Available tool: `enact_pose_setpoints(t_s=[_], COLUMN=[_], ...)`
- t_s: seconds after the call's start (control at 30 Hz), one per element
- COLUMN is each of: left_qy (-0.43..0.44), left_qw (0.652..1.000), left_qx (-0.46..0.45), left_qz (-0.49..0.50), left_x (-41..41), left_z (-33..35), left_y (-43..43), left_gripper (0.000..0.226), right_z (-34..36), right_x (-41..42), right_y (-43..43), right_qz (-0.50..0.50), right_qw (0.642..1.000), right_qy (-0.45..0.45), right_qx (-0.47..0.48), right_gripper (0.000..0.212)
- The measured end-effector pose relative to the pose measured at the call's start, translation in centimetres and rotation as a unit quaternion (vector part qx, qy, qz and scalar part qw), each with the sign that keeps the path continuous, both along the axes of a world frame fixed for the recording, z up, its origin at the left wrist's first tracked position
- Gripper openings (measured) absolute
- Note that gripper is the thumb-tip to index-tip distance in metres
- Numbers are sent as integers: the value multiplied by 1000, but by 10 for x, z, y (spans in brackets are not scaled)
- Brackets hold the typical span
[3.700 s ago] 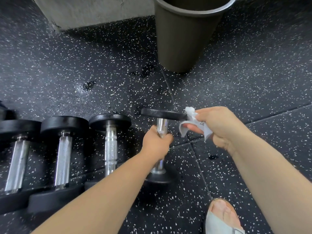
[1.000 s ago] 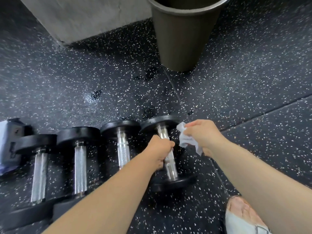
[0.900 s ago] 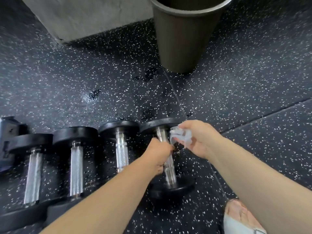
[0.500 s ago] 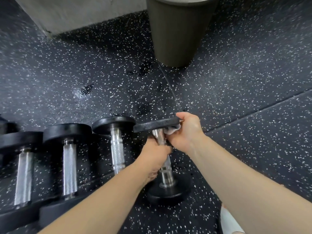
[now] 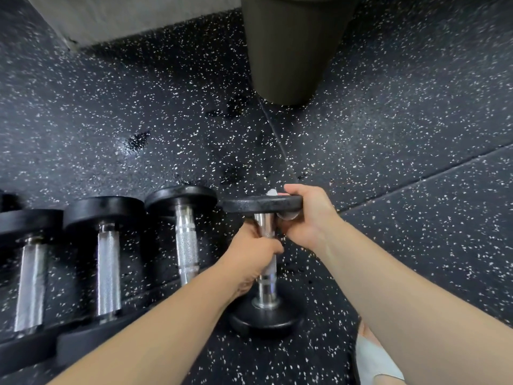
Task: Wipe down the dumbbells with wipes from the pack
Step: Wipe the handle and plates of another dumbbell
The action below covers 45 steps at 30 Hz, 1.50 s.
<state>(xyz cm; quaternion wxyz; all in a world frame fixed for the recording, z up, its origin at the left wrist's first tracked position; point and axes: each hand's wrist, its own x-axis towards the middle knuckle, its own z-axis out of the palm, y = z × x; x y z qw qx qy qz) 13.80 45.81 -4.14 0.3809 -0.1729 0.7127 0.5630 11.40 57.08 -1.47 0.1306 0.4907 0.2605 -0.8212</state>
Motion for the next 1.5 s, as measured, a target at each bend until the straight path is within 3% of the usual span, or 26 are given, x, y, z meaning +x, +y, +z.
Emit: enact_pose_setpoints(t_s=[0.13, 0.27, 0.33, 0.43, 0.57, 0.7, 0.87, 1.1, 1.27, 1.33, 1.37, 1.5], left_qy=[104, 125, 137, 109, 59, 18, 2, -15, -35, -32, -13, 119], left_qw=[982, 967, 971, 991, 993, 995, 996, 994, 997, 997, 999, 980], left_qx=[-131, -188, -163, -44, 99, 94, 82, 103, 75, 68, 46, -162], left_qz=[-93, -120, -108, -68, -11, 29, 37, 14, -1, 0, 5, -8], left_x=[11, 33, 34, 22, -1, -7, -9, -9, -5, -2, 0, 19], left_z=[13, 20, 20, 16, 13, 6, -2, 0, -2, -2, 0, 11], left_y=[9, 14, 13, 14, 26, 28, 21, 9, 12, 15, 17, 29], left_gripper=[40, 44, 46, 51, 28, 21, 25, 20, 20, 20, 19, 38], right_z=[1, 10, 17, 31, 47, 45, 22, 47, 23, 14, 12, 12], right_x=[0, 6, 9, 10, 6, 2, -8, 13, 0, -4, -4, -2], right_y=[4, 3, 3, 13, 25, 24, 19, 22, 19, 17, 17, 16], right_qz=[14, -14, -19, -48, -86, -117, -83, -96, -55, -31, -20, -17], right_qw=[999, 998, 997, 997, 993, 986, 988, 975, 994, 999, 1000, 999], right_qy=[-21, -35, -35, 6, 75, 84, 76, 125, 74, 28, 15, 1], right_qx=[38, 52, 62, 62, -14, -81, -109, -154, -65, -11, 4, 40], right_gripper=[8, 9, 8, 10, 42, 44, 67, 70, 60, 40, 30, 32])
